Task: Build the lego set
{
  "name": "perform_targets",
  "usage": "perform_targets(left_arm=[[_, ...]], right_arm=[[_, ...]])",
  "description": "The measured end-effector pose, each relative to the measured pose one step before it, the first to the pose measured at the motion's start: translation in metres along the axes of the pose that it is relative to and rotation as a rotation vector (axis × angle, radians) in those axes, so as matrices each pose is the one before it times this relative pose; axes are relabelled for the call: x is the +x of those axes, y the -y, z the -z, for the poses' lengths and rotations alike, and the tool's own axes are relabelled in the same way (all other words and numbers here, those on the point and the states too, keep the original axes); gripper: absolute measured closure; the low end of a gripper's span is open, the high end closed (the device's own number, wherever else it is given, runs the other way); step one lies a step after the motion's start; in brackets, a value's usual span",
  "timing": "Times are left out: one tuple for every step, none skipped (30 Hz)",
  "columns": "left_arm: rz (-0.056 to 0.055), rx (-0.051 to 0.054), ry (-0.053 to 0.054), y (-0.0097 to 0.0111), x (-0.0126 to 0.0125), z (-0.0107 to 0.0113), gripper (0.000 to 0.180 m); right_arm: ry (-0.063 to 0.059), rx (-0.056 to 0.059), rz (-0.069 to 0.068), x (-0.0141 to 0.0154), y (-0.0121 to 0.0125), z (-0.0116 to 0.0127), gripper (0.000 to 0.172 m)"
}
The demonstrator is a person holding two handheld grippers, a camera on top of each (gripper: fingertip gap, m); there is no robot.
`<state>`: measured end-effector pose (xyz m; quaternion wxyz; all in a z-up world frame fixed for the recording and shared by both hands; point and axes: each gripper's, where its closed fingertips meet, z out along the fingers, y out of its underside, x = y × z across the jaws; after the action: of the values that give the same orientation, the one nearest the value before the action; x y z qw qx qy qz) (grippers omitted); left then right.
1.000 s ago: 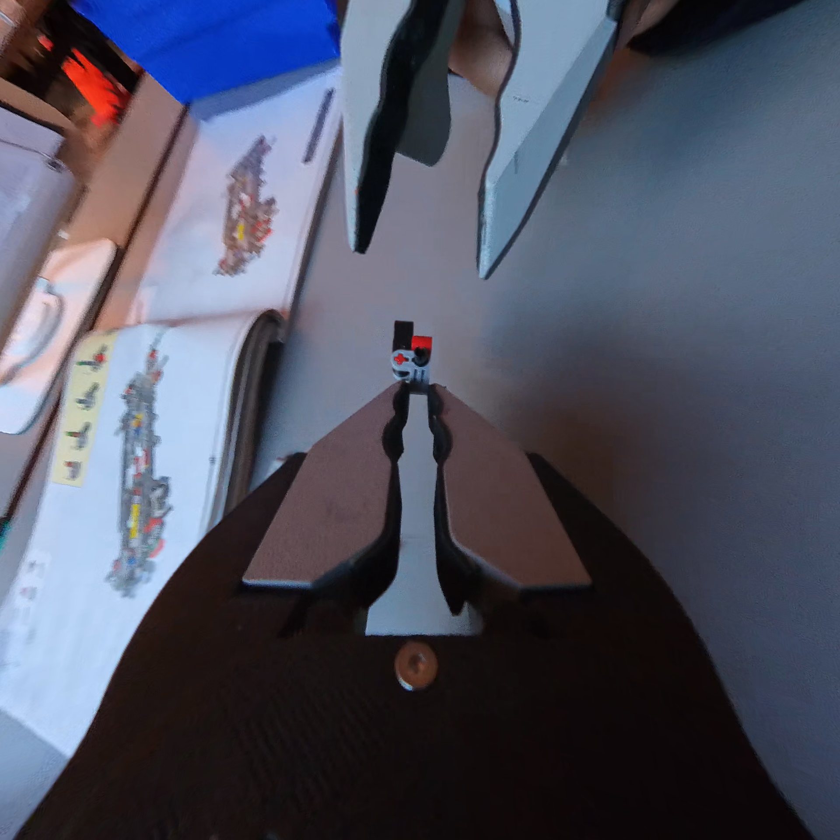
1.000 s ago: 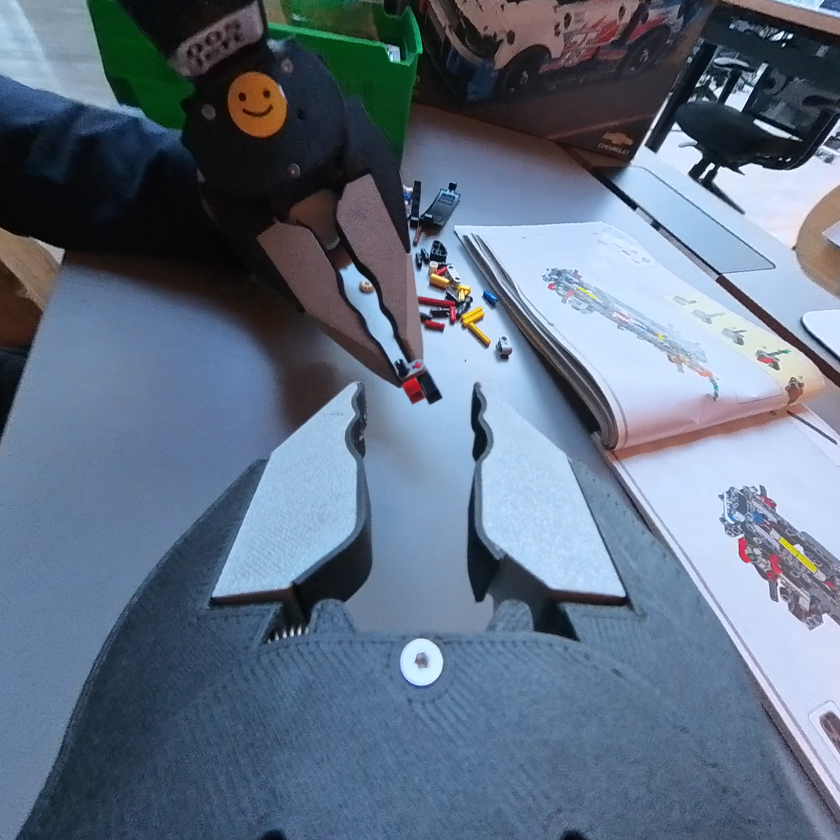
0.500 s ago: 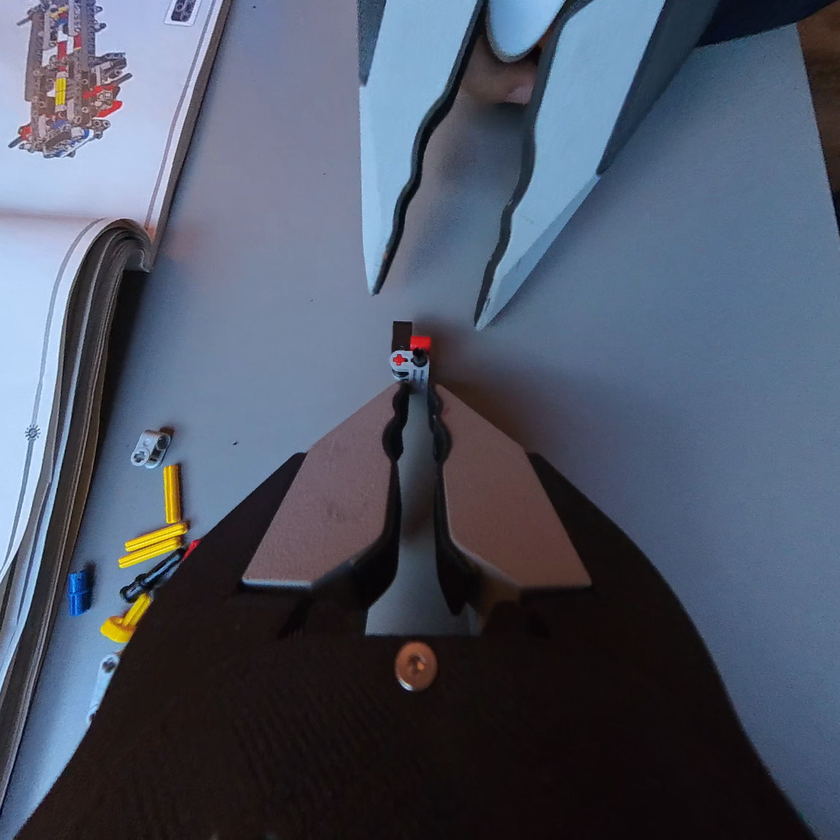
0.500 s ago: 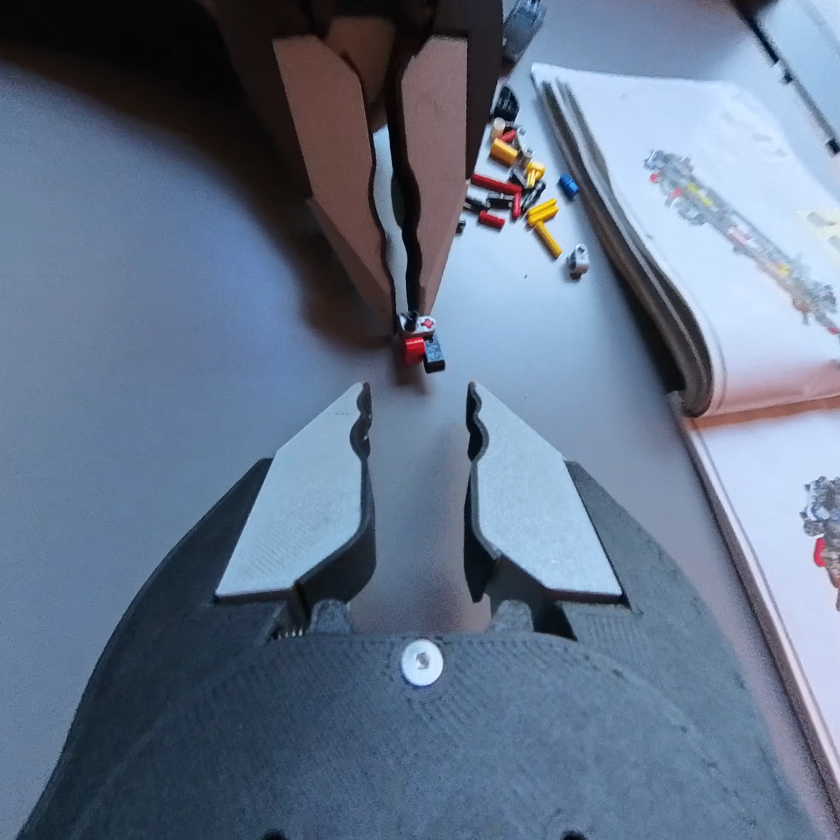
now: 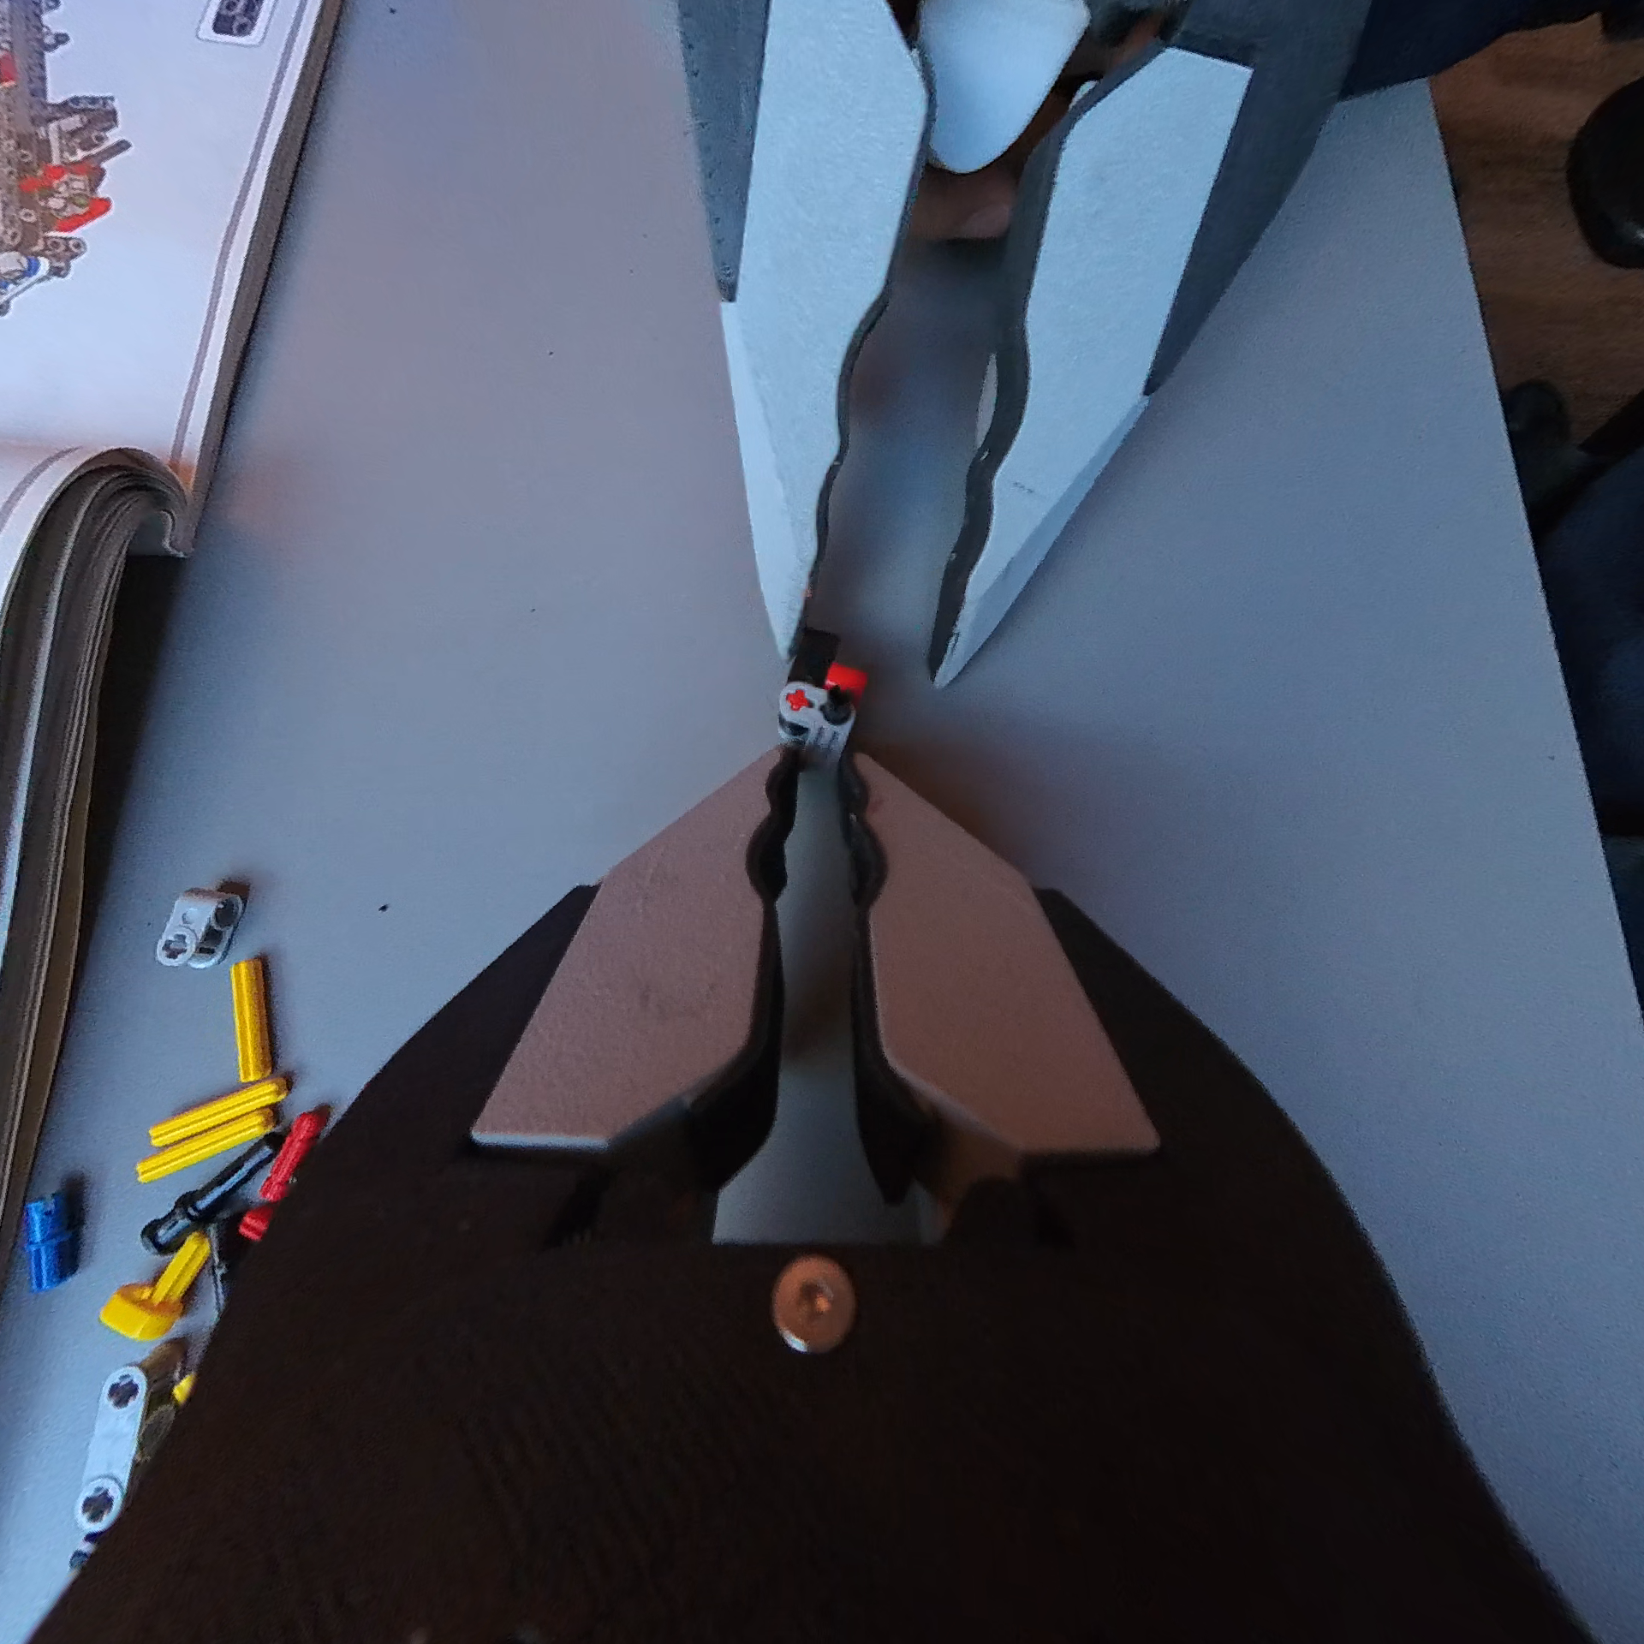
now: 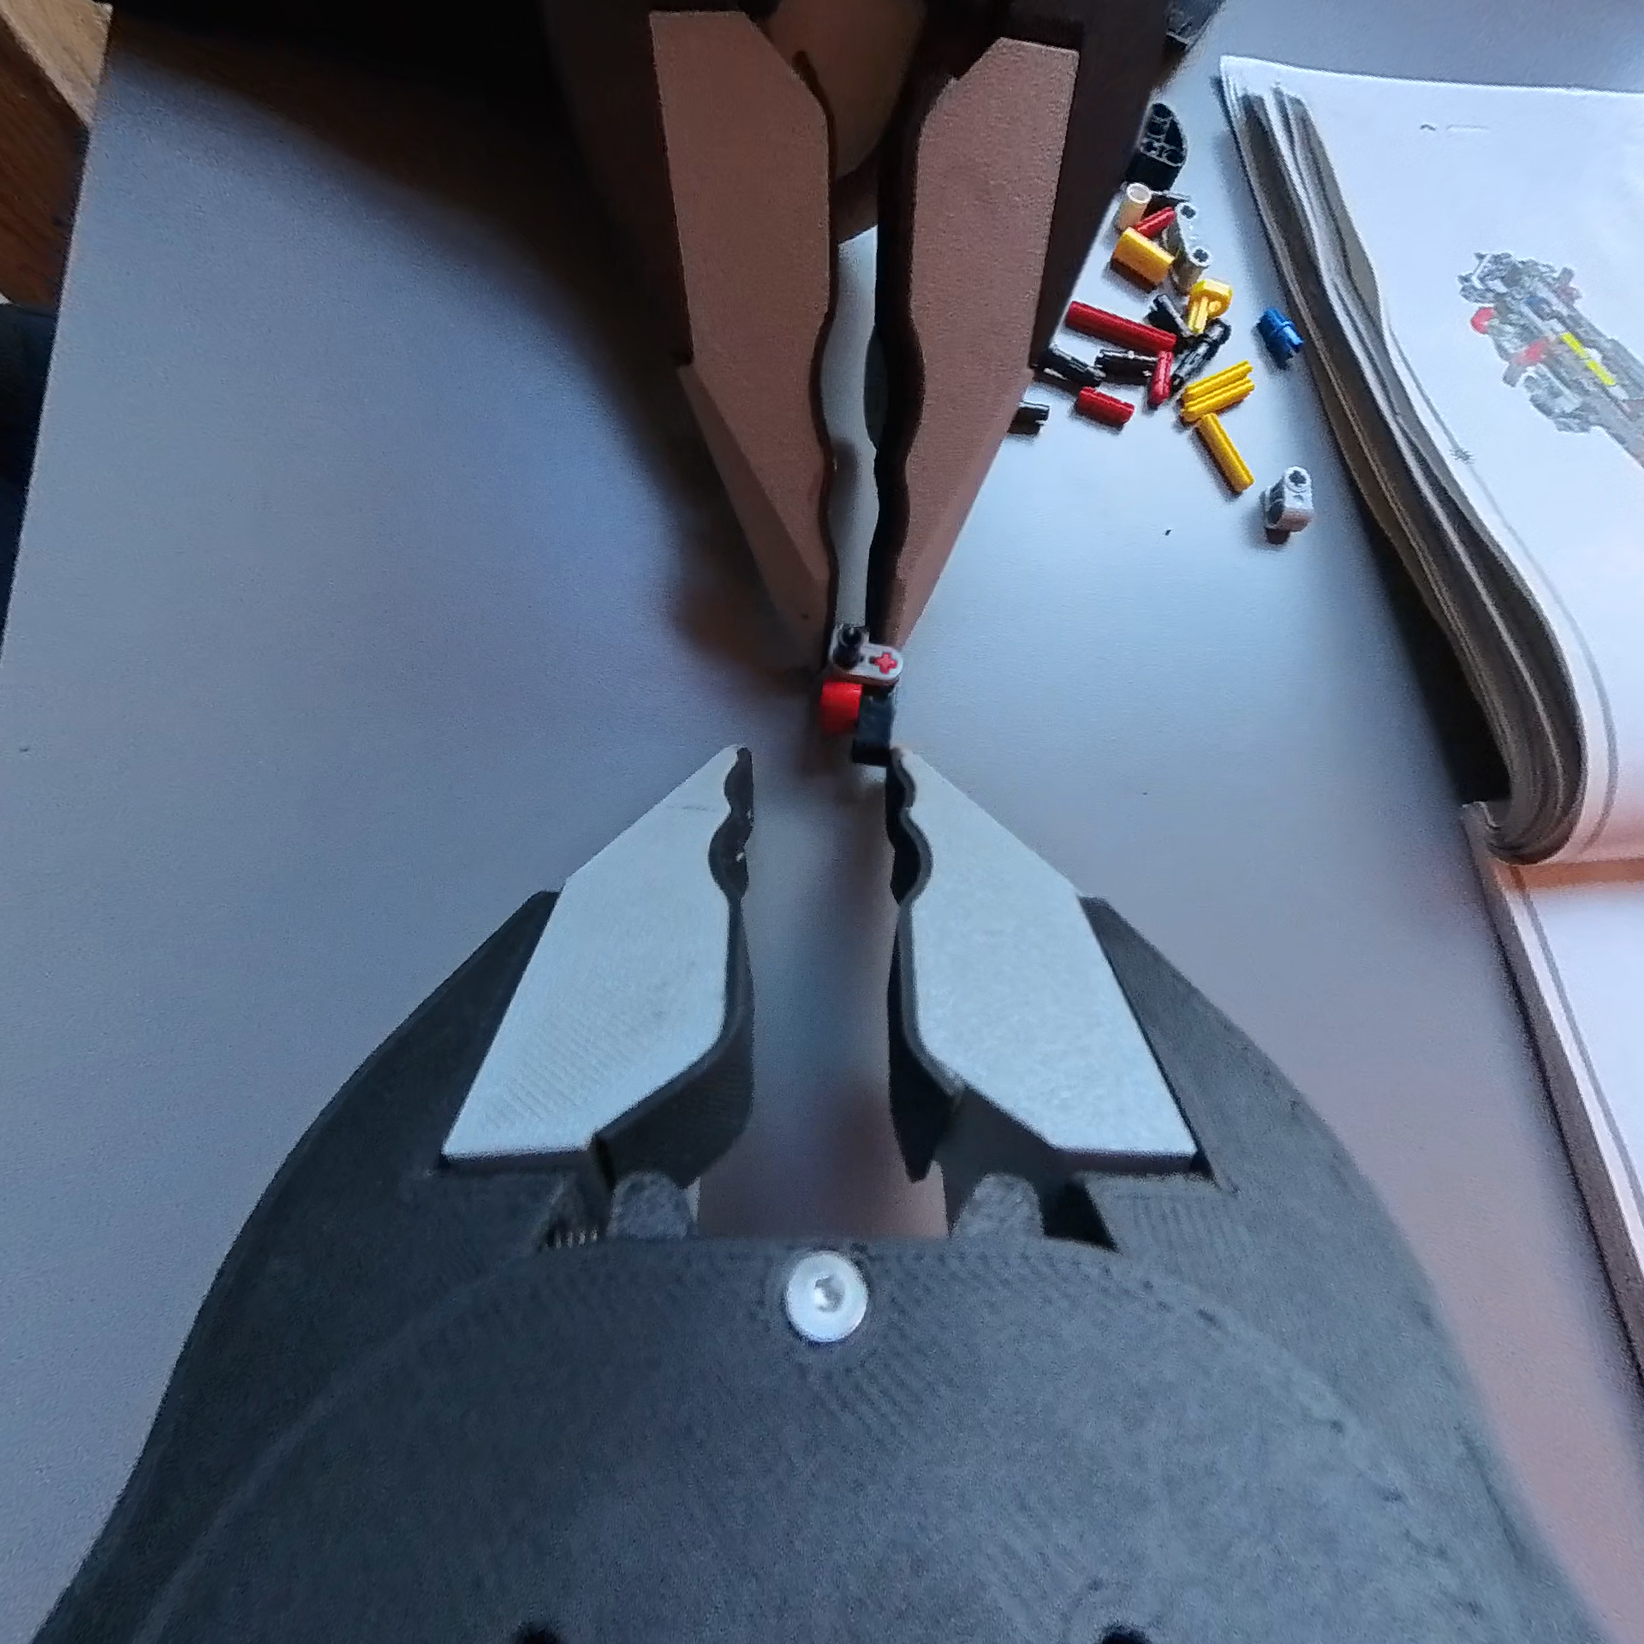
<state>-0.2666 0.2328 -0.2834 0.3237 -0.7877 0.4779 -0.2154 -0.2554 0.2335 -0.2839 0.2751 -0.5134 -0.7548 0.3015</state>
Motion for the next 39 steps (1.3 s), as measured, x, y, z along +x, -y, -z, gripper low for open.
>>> perform_targets(left_arm=[[0.0041,0.0005,-0.0008,0.0,-0.00046,0.00007,0.173],[0.0013,0.0004,-0.001,-0.00008,-0.00044,0.00014,0.173],[-0.002,0.0001,0.0024,-0.00015,-0.00087,0.00033,0.171],[-0.0057,-0.0006,0.0024,-0.00041,-0.00091,0.00053,0.167],[-0.0067,-0.0025,0.0066,-0.00095,-0.00167,0.00096,0.16],[-0.0042,-0.0045,0.0096,-0.00132,-0.00235,0.00163,0.152],[0.0016,-0.0101,0.0116,-0.00179,-0.0028,0.0024,0.145],[0.0073,-0.0055,0.0134,-0.00062,-0.00301,0.00349,0.14],[0.0088,0.0052,0.0141,0.00185,-0.00268,0.00483,0.136],[0.0021,0.0155,0.0161,0.0049,-0.00288,0.00666,0.136],[-0.0044,0.0232,0.0248,0.00792,-0.00458,0.00784,0.137],[-0.003,0.0268,0.0248,0.0106,-0.00636,0.00851,0.141],[0.0069,0.0269,0.0244,0.01262,-0.00846,0.00738,0.147],[0.0185,0.0231,0.0375,0.01385,-0.01275,0.00499,0.158],[0.0248,0.0084,0.0575,0.01327,-0.01769,0.00121,0.169],[0.0219,-0.0132,0.0564,0.01085,-0.0179,-0.0036,0.176],[0.0127,-0.0301,0.0451,0.00828,-0.01557,-0.00821,0.178],[0.005,-0.0324,0.0359,0.00701,-0.0134,-0.01197,0.18],[0.0026,-0.0246,0.0194,0.00666,-0.01047,-0.01487,0.18],[0.0073,-0.0159,0.0023,0.00627,-0.00788,-0.01646,0.18],[0.0126,-0.016,-0.0055,0.00421,-0.00671,-0.01727,0.18],[0.013,-0.024,0.0006,0.00099,-0.0076,-0.01701,0.18],[0.0128,-0.0302,0.0057,-0.00205,-0.00778,-0.01577,0.18],[0.0185,-0.0306,0.0029,-0.00415,-0.00635,-0.01324,0.18],[0.0216,-0.0248,-0.0051,-0.005,-0.00427,-0.01021,0.18],[0.0193,-0.0227,-0.002,-0.00631,-0.00377,-0.00705,0.18],[0.0119,-0.0267,0.0158,-0.00866,-0.00556,-0.00435,0.18],[0.0033,-0.0098,0.0144,-0.00714,-0.00423,-0.00173,0.18],[0.0076,0.0202,0.0095,-0.00307,-0.00276,0.00155,0.18],[0.0063,0.0011,0.0113,-0.00552,-0.00302,0.00261,0.18],[0.0032,-0.0069,0.0153,-0.00627,-0.00329,0.00297,0.18],[-0.0021,-0.0089,0.0164,-0.00653,-0.00292,0.00267,0.18],[-0.0044,-0.0082,0.017,-0.00665,-0.00231,0.00185,0.18],[-0.0054,-0.0081,0.0132,-0.00662,-0.00143,0.00072,0.18],[-0.0012,0.0016,0.0085,-0.00511,-0.00034,-0.00011,0.18],[0.0068,0.0278,0.0043,-0.00074,0.00014,0.00102,0.18],[0.0125,0.02,0.0,-0.00108,0.00027,0.00056,0.18],[0.0195,0.0217,-0.0026,-0.00035,0.00004,0.00035,0.18],[0.0314,0.0243,-0.0044,0.00013,0.00025,-0.00005,0.18]], right_arm=[[-0.0033,-0.0007,0.0011,0.00017,0.00009,0.00005,0.145],[-0.0019,-0.0009,0.0003,-0.00012,-0.00007,0.00007,0.145],[0.002,-0.0007,-0.001,-0.00052,0.00002,-0.00005,0.146],[0.0019,-0.0005,-0.002,-0.0004,-0.00006,0.00003,0.147],[0.0005,-0.001,-0.0024,-0.00024,-0.00013,0.00007,0.147],[-0.0012,-0.0019,-0.0039,0.0001,-0.00025,0.00023,0.147],[-0.0015,-0.0027,-0.0049,0.00016,-0.00039,0.00031,0.146],[-0.0034,-0.0031,-0.0057,0.00059,-0.00036,0.00036,0.146],[-0.0022,-0.0022,-0.0052,0.00061,-0.00043,0.00034,0.146],[-0.0033,-0.0019,-0.0043,0.0008,-0.00045,0.00039,0.146],[-0.0079,-0.0016,-0.0042,0.00173,-0.00048,0.00041,0.146],[-0.0063,-0.001,-0.0057,0.00169,-0.00054,0.00033,0.146],[-0.004,-0.0018,-0.0104,0.00166,-0.00067,0.00046,0.146],[-0.0113,-0.0041,-0.0192,0.00327,-0.00107,0.00071,0.146],[-0.0223,-0.0064,-0.0299,0.00539,-0.00137,0.001,0.146],[-0.0223,-0.0054,-0.0351,0.00591,-0.00112,0.00134,0.147],[-0.0204,0.0013,-0.0375,0.00579,-0.00031,0.00177,0.147],[-0.0115,0.0092,-0.0336,0.0042,0.00087,0.00206,0.147],[-0.0065,0.011,-0.0269,0.00311,0.00118,0.00192,0.147],[-0.0127,0.0064,-0.0211,0.00361,0.00071,0.00175,0.147],[-0.0173,0.0037,-0.0133,0.00384,0.00041,0.00146,0.147],[-0.0142,0.0034,-0.0049,0.00273,0.00044,0.00114,0.147],[-0.01,0.0015,-0.0007,0.00175,0.00018,0.00068,0.147],[-0.009,-0.0012,-0.001,0.00149,-0.0003,0.00024,0.147],[-0.0085,-0.0026,-0.0022,0.00152,-0.00054,-0.0001,0.147],[-0.003,-0.0036,-0.0033,0.00065,-0.00093,-0.00051,0.146],[0.0032,-0.0059,-0.0068,0.00002,-0.00142,-0.00078,0.146],[0.0044,-0.0055,-0.0121,-0.00001,-0.00149,-0.00095,0.146],[0.0067,-0.0026,-0.0151,-0.00002,-0.00105,-0.00088,0.146],[0.0107,-0.0013,-0.0167,-0.00038,-0.00082,-0.00096,0.146],[0.0098,-0.0026,-0.0167,0.00017,-0.00117,-0.00091,0.145],[0.0057,-0.005,-0.0156,0.00125,-0.00166,-0.00092,0.145],[0.0045,0.0052,-0.0146,0.00171,-0.00019,-0.00013,0.145],[0.0024,0.0047,-0.0182,0.00244,-0.00005,0.00042,0.145],[0.0091,0.0055,-0.0211,0.00171,0.00033,0.00053,0.146],[0.0081,0.0046,-0.0246,0.00222,0.00018,0.00073,0.145],[0.0066,0.0056,-0.025,0.00218,0.00049,0.00076,0.142],[0.007,0.0065,-0.0212,0.00197,0.00082,0.00085,0.141],[0.0048,0.0106,-0.0163,0.00192,0.00125,0.00114,0.141]])
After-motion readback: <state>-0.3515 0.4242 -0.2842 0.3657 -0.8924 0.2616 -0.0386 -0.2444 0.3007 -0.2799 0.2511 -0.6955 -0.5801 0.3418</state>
